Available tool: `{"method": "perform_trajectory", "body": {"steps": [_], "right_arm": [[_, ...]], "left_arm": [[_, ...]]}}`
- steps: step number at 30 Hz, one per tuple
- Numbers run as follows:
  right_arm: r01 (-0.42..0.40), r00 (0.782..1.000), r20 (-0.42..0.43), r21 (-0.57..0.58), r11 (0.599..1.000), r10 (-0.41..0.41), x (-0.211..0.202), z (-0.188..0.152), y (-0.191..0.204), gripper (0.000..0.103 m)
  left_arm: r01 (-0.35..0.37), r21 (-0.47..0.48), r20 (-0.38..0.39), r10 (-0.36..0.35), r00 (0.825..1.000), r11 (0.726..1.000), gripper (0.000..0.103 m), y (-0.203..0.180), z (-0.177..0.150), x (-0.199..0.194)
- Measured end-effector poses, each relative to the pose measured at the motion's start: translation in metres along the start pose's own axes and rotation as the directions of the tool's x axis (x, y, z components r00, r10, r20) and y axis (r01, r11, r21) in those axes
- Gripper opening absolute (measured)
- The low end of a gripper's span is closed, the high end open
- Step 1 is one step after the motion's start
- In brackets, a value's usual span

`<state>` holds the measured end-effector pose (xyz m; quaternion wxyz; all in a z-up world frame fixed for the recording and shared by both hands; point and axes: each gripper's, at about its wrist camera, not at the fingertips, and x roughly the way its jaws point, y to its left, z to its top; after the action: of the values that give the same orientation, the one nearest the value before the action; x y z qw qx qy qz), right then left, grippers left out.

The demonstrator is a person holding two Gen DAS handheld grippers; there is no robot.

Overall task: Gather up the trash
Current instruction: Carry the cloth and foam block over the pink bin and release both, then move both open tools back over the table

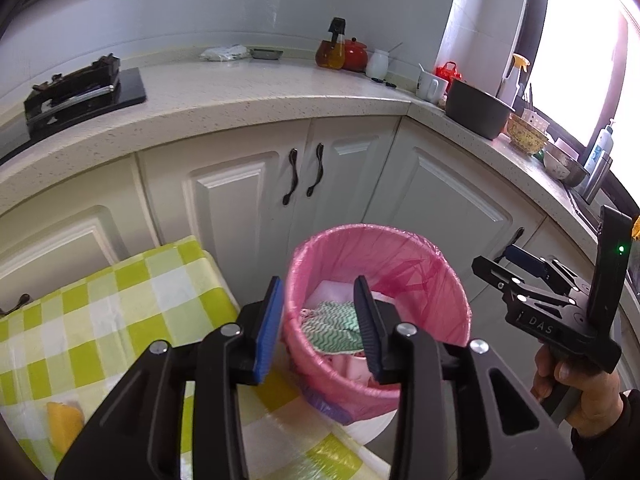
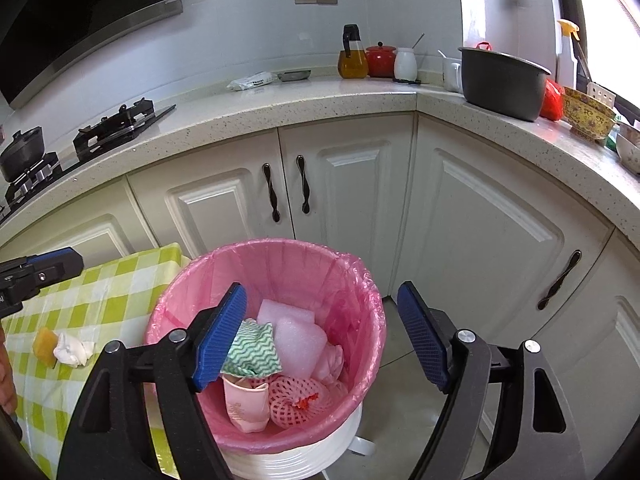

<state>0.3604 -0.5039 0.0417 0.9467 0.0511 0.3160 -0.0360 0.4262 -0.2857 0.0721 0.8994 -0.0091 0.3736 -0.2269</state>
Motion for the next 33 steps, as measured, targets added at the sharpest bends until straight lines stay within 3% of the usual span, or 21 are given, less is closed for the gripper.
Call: {"method": "perform_trajectory", "body": {"steps": [7,18,26,33], "right_arm": [[-0.014,1.000,0.025,-0.019,1.000,0.015,-0.025,-0.008,0.024,0.076],[-0.080,0.996,0.024,-0.068,0.994,0.082,-0.051,-0.028,0.090,0.078],[-0.132,0.991,-0.016,-0.129,0.983,0.131,-0.048,-0.043,0.152,0.081],[-0.195,0.980,-0.082,-0.190,0.962,0.182,-0.033,-0.060,0.210,0.083]], "left_arm": [[-0.055,-0.028,0.044,0.056,0.997,0.998,0.043,0.042,-0.019,-0.059],[-0.160,-0.112,0.042,0.165,0.985,0.981,0.047,0.132,-0.069,-0.123],[-0.222,-0.195,-0.003,0.226,0.974,0.955,0.049,0.197,-0.113,-0.139],[-0.241,-0.224,-0.068,0.232,0.970,0.944,0.049,0.230,-0.143,-0.124]]}}
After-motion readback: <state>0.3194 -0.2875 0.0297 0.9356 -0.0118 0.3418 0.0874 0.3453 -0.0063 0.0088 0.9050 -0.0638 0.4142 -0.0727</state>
